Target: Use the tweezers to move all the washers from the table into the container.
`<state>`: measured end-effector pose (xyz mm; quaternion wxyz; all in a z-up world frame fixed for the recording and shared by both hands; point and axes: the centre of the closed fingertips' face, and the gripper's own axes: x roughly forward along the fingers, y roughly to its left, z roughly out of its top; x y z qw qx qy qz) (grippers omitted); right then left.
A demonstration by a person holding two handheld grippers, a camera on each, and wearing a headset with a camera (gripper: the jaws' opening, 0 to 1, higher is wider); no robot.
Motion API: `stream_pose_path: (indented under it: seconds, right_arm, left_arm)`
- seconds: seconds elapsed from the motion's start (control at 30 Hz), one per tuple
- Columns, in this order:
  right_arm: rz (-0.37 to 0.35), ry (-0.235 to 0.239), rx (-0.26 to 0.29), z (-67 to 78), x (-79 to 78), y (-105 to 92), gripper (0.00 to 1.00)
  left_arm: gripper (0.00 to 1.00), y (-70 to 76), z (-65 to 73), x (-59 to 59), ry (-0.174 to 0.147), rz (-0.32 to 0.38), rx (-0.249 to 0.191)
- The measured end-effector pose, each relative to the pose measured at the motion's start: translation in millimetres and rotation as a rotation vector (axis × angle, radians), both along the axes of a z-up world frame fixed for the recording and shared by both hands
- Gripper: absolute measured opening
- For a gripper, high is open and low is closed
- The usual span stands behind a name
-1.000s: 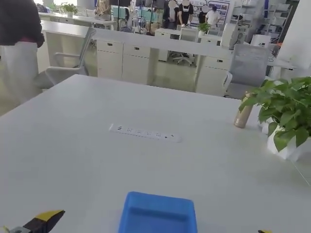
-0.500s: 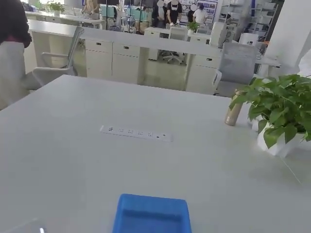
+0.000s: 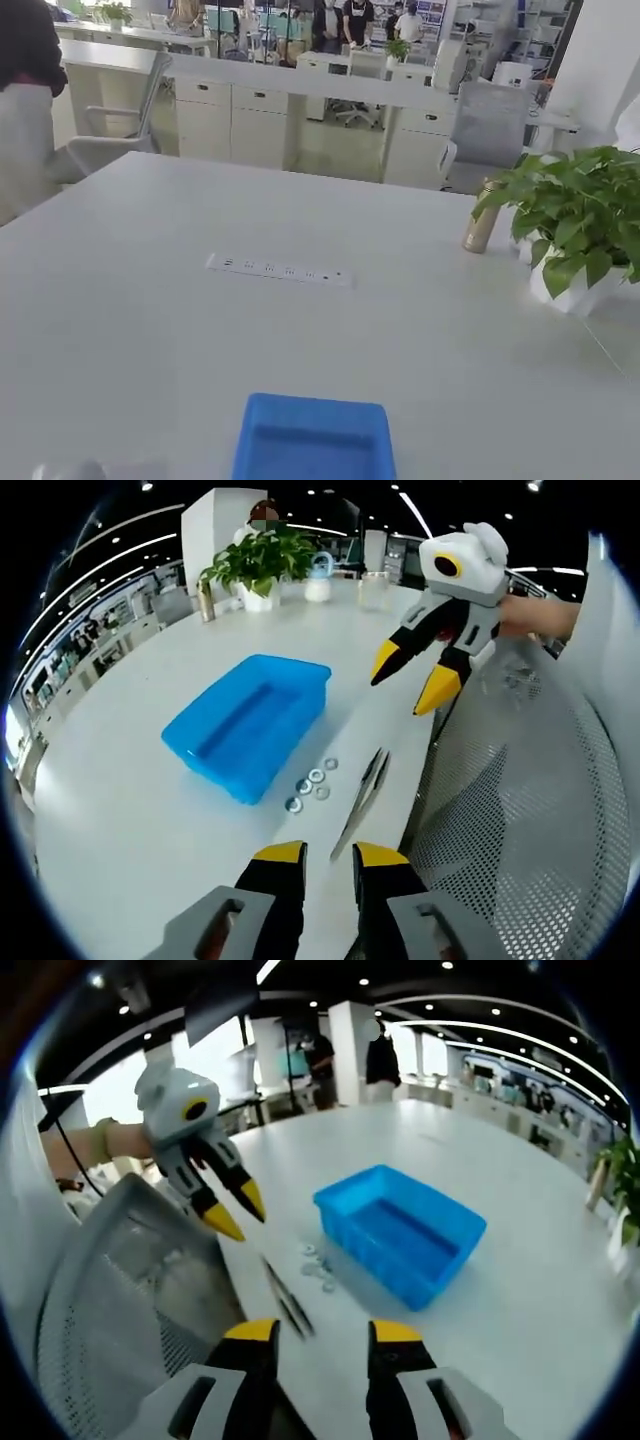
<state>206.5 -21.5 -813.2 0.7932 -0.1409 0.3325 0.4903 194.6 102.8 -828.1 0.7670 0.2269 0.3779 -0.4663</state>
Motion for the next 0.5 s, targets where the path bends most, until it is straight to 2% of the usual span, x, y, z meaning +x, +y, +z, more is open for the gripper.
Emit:
stream_pose_path:
  seconds: [0.2,0.27,0.3,0.37,0.4,0.5]
  right_arm:
    - [0.042,-0.005,-0.028,-1.8,-3.2,3.5,0.32]
    - [0.047,-0.002,-0.027,-3.2,-3.2,3.6,0.31]
    - [0.047,-0.001,-0.026,-2.6,-3.5,4.1,0.31]
    - [0.048,0.002,-0.027,-2.6,-4.4,4.7,0.31]
    - [0.047,0.003,-0.028,-3.1,-4.8,4.8,0.31]
    - [0.046,0.009,-0.027,-5.2,-5.6,4.7,0.31]
  left_arm:
    - [0.09,-6.0,-12.1,1.5,0.008,-0.056,0.049]
    - [0.08,-7.5,-16.0,-0.9,0.021,-0.082,0.065]
    - [0.08,-7.1,-18.6,-2.3,0.025,-0.101,0.083]
    - [0.09,-1.2,-28.0,-5.6,0.036,-0.144,0.16]
    - [0.09,0.2,-31.0,-5.6,0.035,-0.155,0.181]
    - [0.08,-1.4,-36.8,-5.8,0.044,-0.169,0.194]
